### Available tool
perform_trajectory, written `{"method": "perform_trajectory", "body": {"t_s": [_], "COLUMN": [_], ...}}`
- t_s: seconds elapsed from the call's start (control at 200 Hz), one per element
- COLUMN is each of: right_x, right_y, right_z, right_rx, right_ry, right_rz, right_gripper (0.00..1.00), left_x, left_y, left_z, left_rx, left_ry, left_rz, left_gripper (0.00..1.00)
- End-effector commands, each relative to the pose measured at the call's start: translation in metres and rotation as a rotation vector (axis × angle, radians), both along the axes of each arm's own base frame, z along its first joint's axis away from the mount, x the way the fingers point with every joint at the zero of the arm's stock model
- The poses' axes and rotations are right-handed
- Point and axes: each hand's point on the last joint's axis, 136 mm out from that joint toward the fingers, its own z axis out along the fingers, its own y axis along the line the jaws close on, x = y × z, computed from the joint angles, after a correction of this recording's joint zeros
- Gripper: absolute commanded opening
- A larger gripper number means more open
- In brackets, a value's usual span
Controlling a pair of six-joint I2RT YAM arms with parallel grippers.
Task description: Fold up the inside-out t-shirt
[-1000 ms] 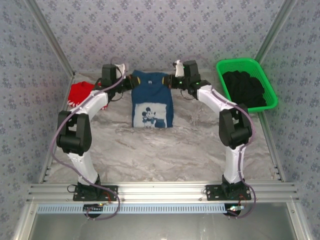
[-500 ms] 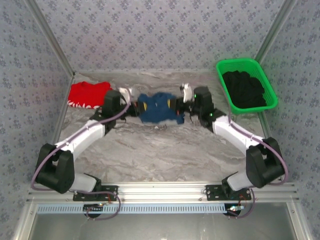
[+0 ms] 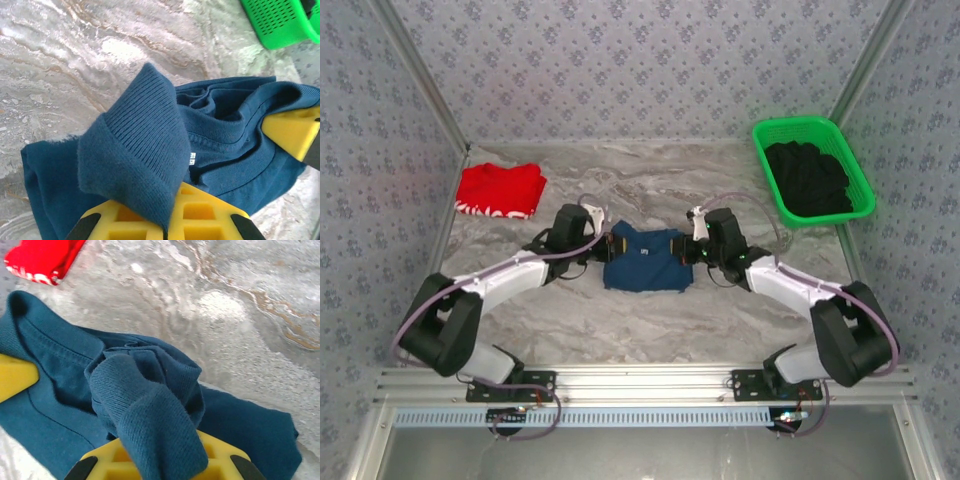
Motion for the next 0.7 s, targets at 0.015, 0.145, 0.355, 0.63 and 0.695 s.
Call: {"method": "perform_trajectory", "body": {"t_s": [0.015,0.145,0.355,0.63,0.695], "right_x": [0.004,0.006,0.010,0.028,0.020], "right_y": [-0.008,-0.017,-0.035,-0.035,-0.042], "right_z": [-0.017,-0.031,-0.066,-0.052,-0.039], "right_rx": [-0.044,-0.099,-0.197,-0.236,-0.239], "right_ry": [0.075,0.113,0.233,0.259,0.254], "right_rz": [-0.055,-0.095,-0.176,-0.129,-0.119], "right_gripper": [0.00,0.00,0.04,0.34,0.45], "left_x": [0.017,0.025,0.040,0.061,0.061], "left_y": [-0.003,-0.003,0.009,0.027,0.034], "left_z": [-0.001,-0.026,-0.067,-0.063,-0.053], "left_rx": [0.031,0.062,0.116,0.154,0.160], "left_ry": [-0.017,0.035,0.117,0.118,0.101], "left_rz": [-0.010,-0.011,0.036,0.114,0.140], "left_gripper": [0.00,0.00,0.01,0.36,0.46]}}
